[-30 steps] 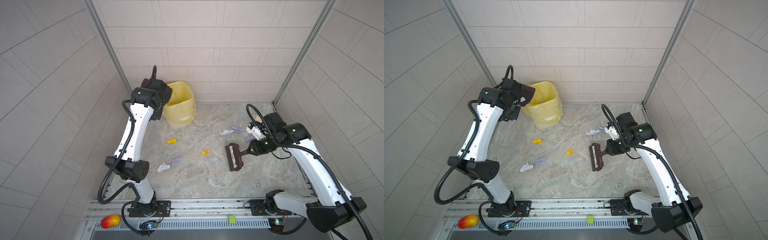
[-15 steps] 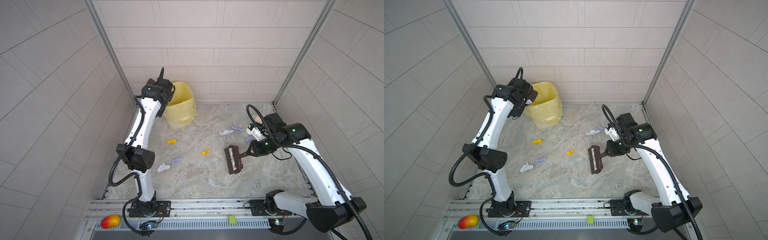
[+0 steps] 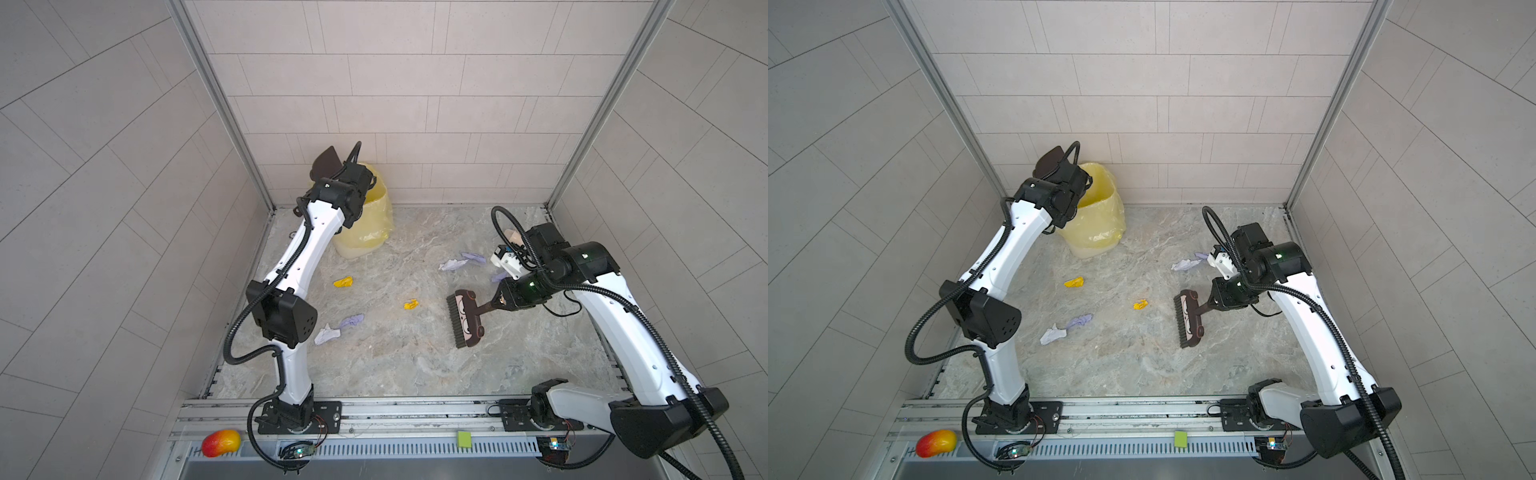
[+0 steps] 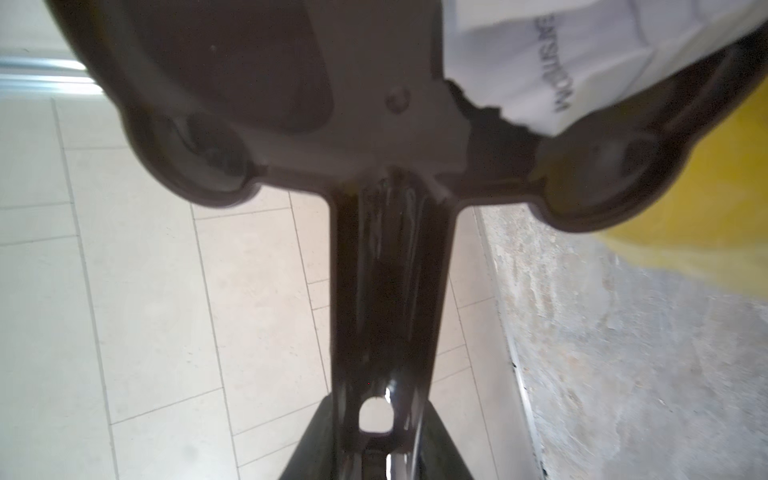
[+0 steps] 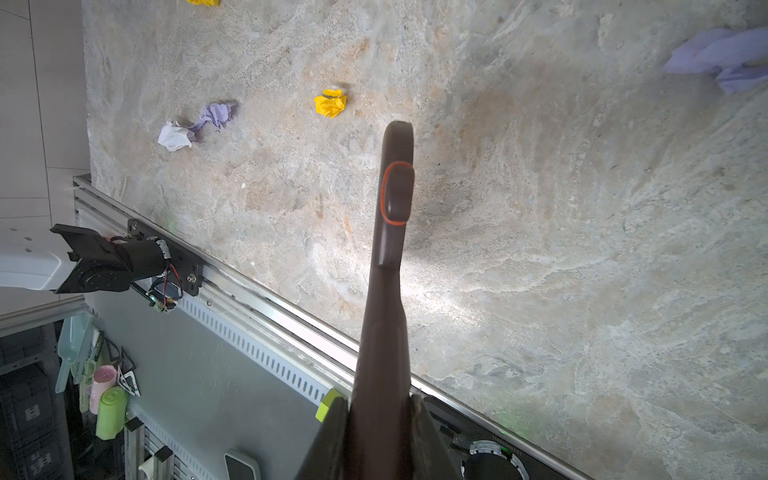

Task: Sweep away the paper scraps from the table
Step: 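Tip the dustpan over the yellow bin with the left gripper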

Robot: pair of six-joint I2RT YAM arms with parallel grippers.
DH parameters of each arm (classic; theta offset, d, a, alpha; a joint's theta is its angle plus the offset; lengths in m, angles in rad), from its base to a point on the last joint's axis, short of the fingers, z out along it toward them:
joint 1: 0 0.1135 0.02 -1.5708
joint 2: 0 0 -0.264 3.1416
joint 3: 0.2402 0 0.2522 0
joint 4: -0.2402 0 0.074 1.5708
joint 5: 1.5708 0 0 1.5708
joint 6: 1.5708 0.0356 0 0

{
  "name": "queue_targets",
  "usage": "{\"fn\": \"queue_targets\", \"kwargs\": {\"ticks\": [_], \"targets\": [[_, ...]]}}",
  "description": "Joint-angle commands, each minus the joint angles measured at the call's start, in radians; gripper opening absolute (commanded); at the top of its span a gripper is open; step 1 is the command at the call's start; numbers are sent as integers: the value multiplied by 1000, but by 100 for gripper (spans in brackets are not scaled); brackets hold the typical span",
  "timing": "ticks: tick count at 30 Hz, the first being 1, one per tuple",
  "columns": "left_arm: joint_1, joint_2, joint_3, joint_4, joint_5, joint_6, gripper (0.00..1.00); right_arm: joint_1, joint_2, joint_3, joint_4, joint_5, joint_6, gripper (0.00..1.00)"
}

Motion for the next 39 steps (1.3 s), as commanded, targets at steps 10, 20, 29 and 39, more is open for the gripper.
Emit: {"fn": "queue_targets", "kwargs": {"ticks": [10, 20, 29, 39], "targets": [[-27, -121, -289, 590, -163, 526, 0, -4, -20, 13, -20, -17, -12, 0], [-31, -160, -319, 628, -164, 534, 0, -3, -25, 7, -9, -10, -9, 0], [-33, -182, -328, 626, -162, 521, 0, -3, -39, 19, -13, 28, 0, 0], [-120, -214, -143, 291, -4, 124, 0, -4, -8, 142, -21, 414, -64, 0]]}}
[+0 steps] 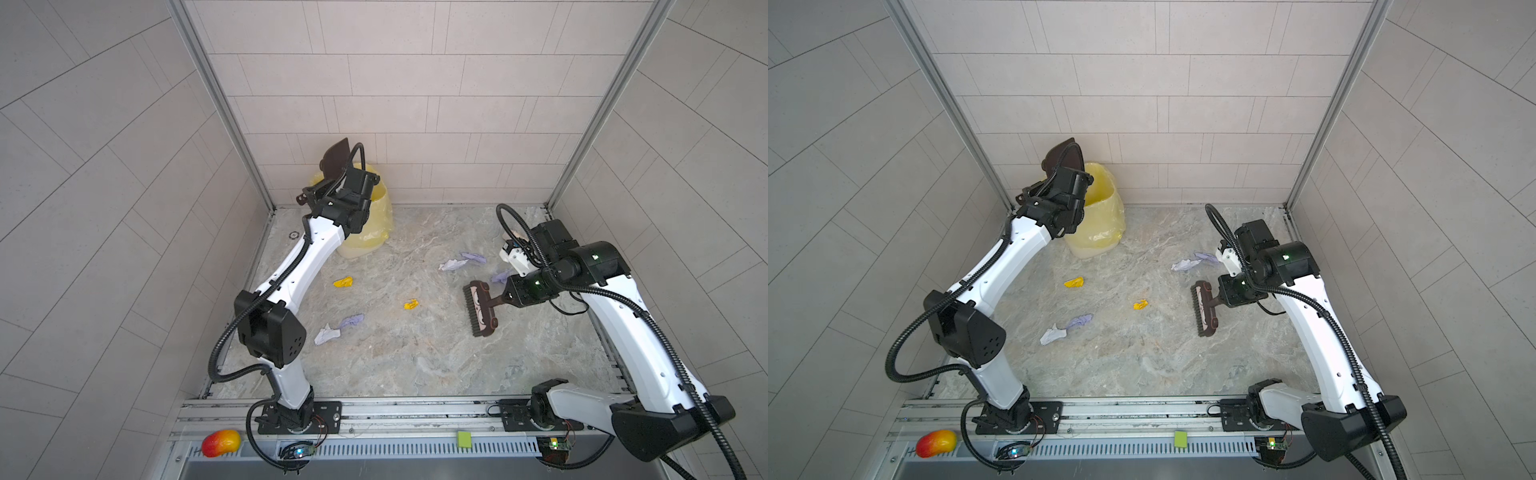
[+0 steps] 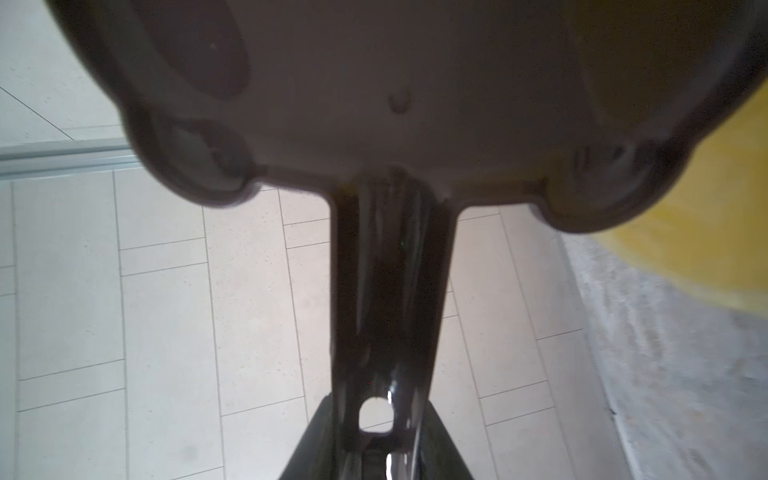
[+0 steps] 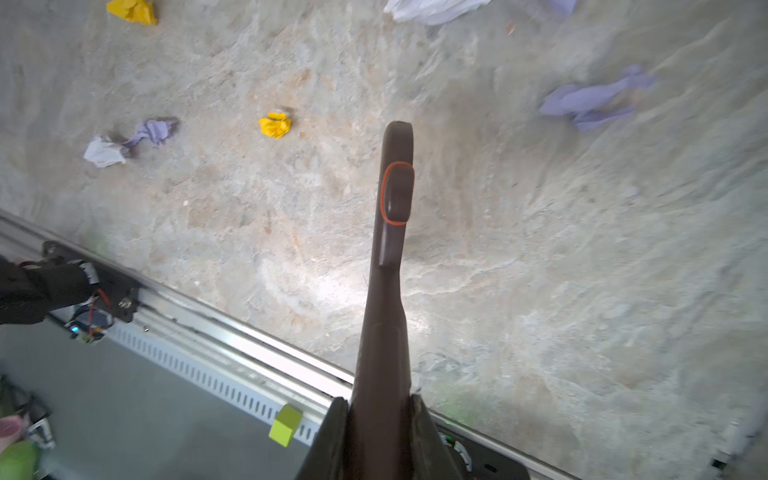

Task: Sweep away the paper scraps from the table
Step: 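Tip the dustpan over the yellow bin with the left gripper, then lower the dustpan to the table with the left gripper while the right moves the brush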

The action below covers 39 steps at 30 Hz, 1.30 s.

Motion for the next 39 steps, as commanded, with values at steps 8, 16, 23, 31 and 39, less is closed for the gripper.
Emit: {"fn": "queue_targets", "kwargs": {"ticks": [8, 16, 23, 31, 39], "targets": [[-209, -38, 136, -411, 342, -564, 0, -4, 43, 61, 107, 546, -105, 0], [-322, -59, -29, -434, 611, -793, 0, -3, 127, 4, 229, 659, -211, 0], [-389, -58, -185, -446, 823, -920, 0, -1, 238, 9, 245, 657, -283, 0], [-455, -144, -404, -444, 862, -966, 0, 35, 324, -19, 225, 630, -328, 0], [-485, -201, -513, -457, 920, -997, 0, 139, 368, 0, 134, 622, -291, 0]]}}
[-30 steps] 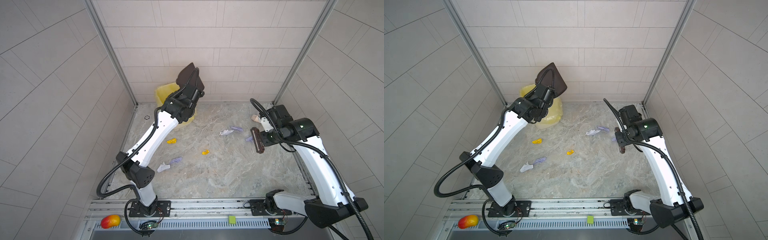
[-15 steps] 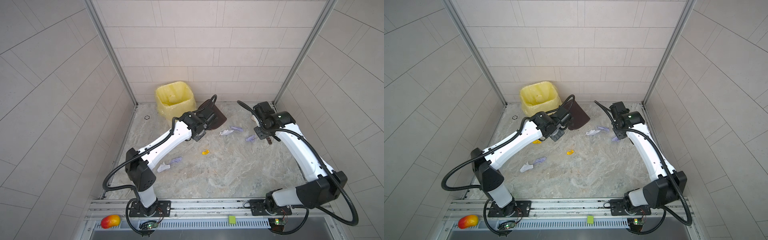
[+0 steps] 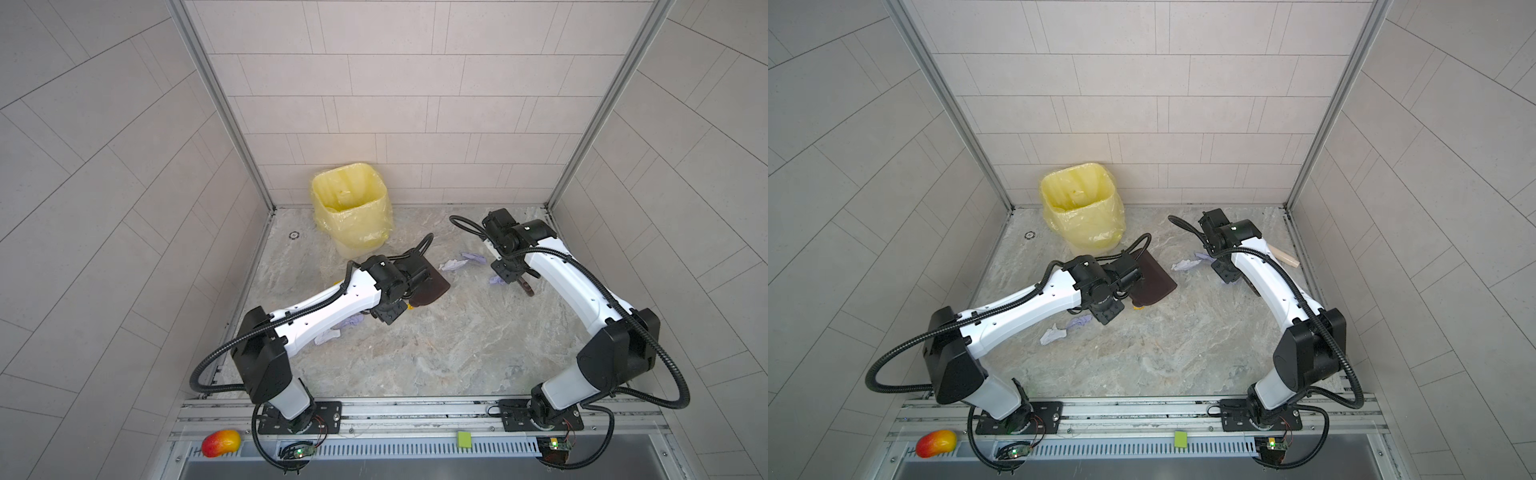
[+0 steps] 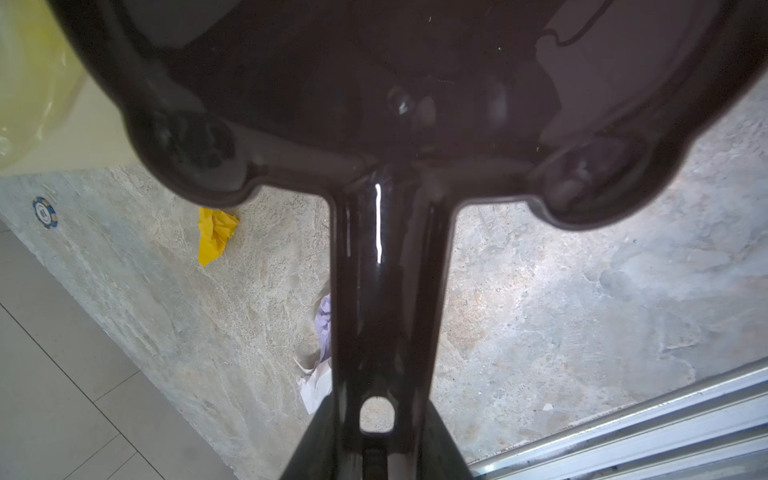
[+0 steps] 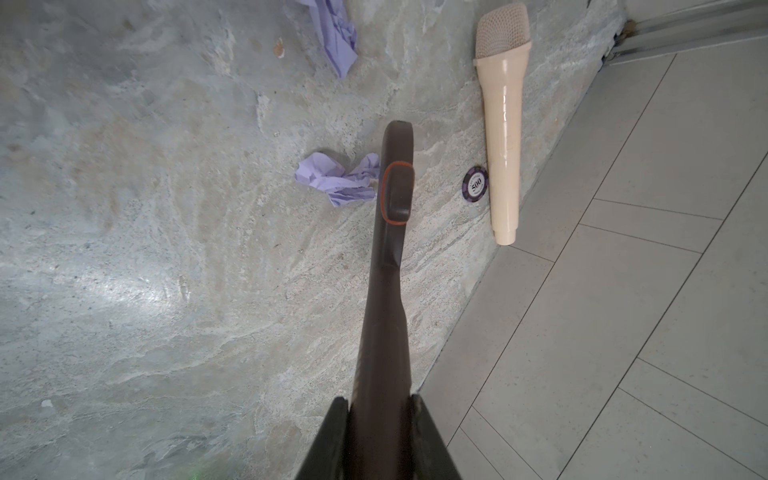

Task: Sweep away the paper scraps from the table
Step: 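Lower the dustpan to the table with the left gripper while the right moves the brush, then sweep the purple and white scrap into the dustpan with the right gripper's brush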

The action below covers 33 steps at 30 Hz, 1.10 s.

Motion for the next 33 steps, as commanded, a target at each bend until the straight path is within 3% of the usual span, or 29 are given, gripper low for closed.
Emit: {"fn": "queue_targets", "kwargs": {"ticks": [1, 10, 12, 20, 26, 33], "targets": [[-25, -25, -29, -27, 21, -46, 0, 60, 17, 19, -96, 4, 20, 0], [-60, -61, -96, -38, 57, -83, 0, 255, -31, 40, -239, -117, 85, 0], [-71, -68, -111, -39, 66, -96, 0, 278, -36, 68, -269, -94, 96, 0], [-109, -92, -162, -29, 101, -145, 0, 284, -6, 155, -176, 19, 12, 0], [-130, -118, -199, -17, 130, -177, 0, 295, 77, 171, -125, -3, -51, 0], [-164, -135, -226, -9, 159, -218, 0, 339, 49, 118, -126, -92, -114, 0]]}}
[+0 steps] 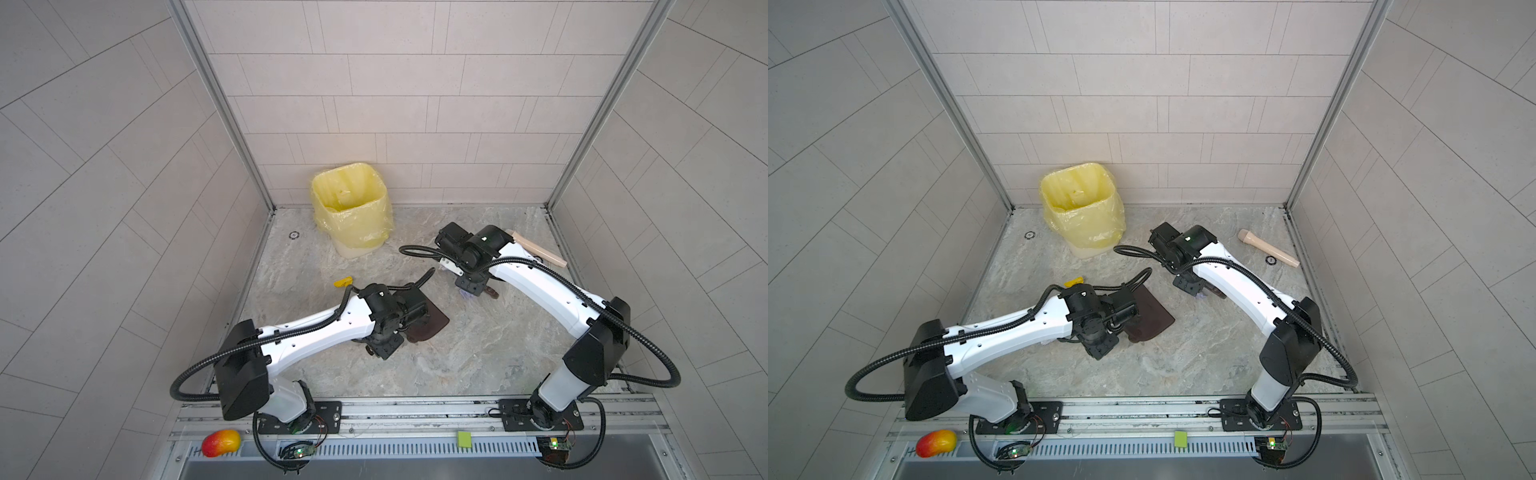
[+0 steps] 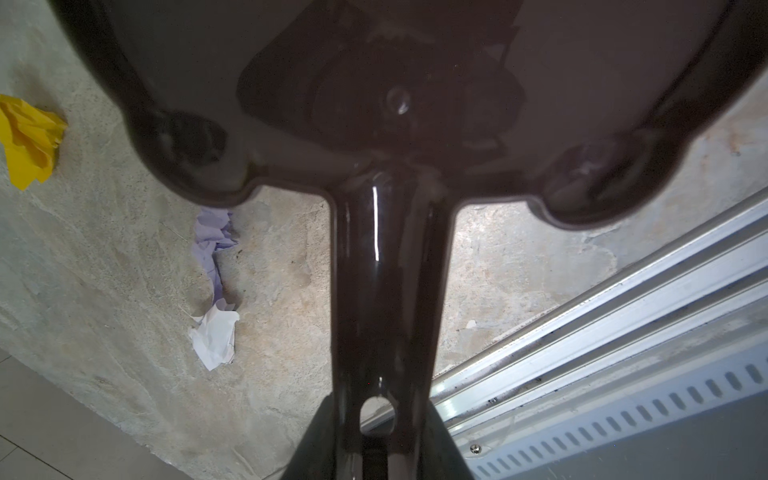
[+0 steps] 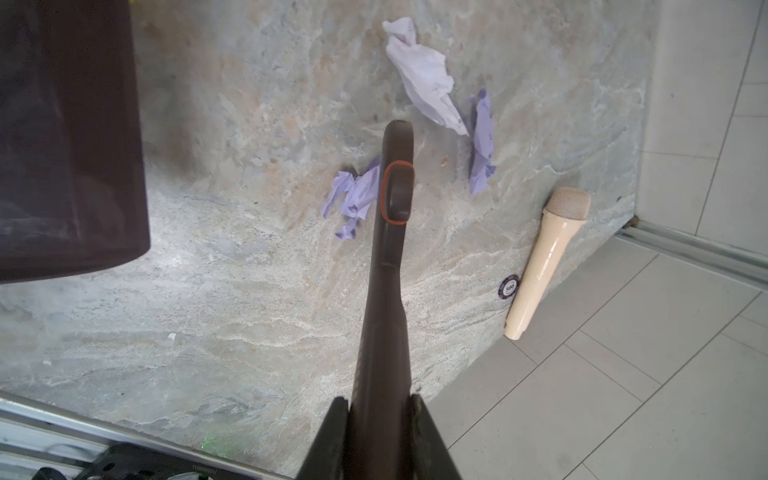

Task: Sweep away the paper scraps from the table
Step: 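Sweep the purple and white scrap into the dustpan with the right gripper's brush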

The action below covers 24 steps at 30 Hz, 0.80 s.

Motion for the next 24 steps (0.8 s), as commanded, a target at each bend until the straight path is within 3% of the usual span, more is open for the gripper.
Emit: {"fn": "queue_targets", "kwargs": {"ticks": [1, 7, 13, 17, 24], "targets": [[-15, -18, -9, -1, 12, -54, 0, 25, -47, -17, -32, -42, -47, 0], [-45, -5, -17, -6, 42, -79, 0, 101, -102, -52, -110, -115, -41, 0], [-83, 2, -20, -18, 60, -96, 0, 150, -147, -9, -172, -113, 8, 0], [-98, 12, -26, -8, 70, -93, 0, 131, -148, 30, -200, -66, 42, 0], [-104, 38, -42, 60, 93, -73, 0, 30, -141, 70, -204, -113, 169, 0]]}}
